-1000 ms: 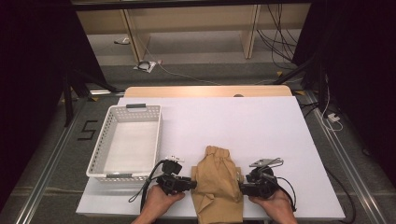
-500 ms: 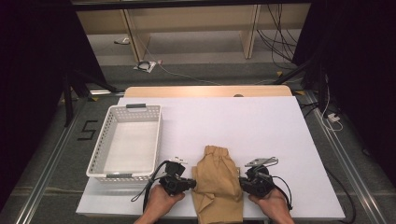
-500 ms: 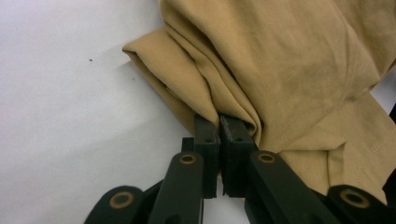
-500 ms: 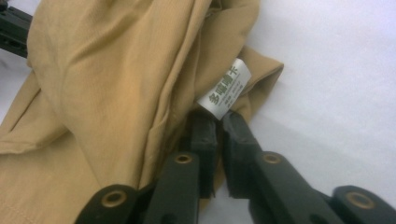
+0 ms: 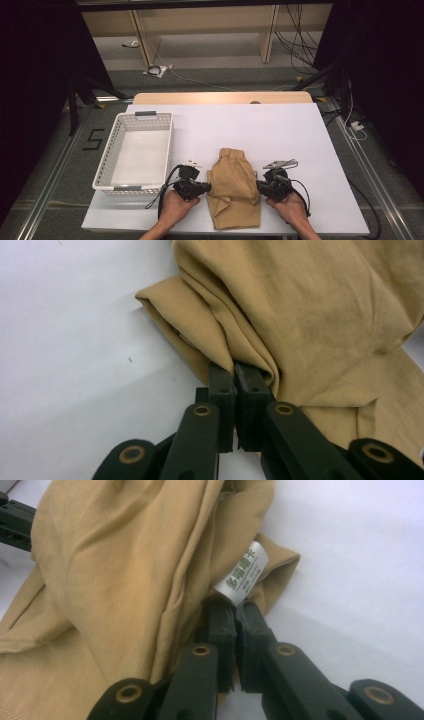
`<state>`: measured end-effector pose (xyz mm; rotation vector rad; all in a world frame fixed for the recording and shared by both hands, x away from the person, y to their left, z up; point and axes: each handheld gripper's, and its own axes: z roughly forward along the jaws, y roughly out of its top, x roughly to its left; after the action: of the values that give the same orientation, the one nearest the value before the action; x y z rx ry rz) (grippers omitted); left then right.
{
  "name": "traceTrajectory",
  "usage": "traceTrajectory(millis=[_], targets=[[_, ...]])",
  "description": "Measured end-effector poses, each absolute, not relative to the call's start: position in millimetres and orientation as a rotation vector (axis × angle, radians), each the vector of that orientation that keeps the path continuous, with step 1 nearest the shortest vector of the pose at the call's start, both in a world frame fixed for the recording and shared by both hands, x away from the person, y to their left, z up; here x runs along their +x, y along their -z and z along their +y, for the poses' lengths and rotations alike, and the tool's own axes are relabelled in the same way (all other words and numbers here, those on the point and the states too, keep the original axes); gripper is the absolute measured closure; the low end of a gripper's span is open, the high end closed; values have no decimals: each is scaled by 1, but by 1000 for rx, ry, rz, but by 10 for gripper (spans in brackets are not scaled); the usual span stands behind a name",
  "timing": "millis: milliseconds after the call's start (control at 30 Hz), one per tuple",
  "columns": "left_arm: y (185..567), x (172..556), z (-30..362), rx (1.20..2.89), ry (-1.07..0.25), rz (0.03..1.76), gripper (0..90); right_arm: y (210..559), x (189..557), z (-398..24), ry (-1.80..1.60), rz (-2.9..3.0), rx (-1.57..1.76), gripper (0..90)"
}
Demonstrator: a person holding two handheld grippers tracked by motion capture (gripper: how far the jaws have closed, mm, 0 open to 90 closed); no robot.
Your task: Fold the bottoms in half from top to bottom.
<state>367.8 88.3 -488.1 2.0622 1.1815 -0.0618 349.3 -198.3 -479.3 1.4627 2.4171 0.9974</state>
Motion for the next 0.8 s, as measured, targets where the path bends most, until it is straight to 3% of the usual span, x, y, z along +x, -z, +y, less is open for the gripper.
traceTrajectory(millis=[800], targets=[[486,413,81,2033,-40,1252,870,481,395,-198,-1011,2344,1499,871]])
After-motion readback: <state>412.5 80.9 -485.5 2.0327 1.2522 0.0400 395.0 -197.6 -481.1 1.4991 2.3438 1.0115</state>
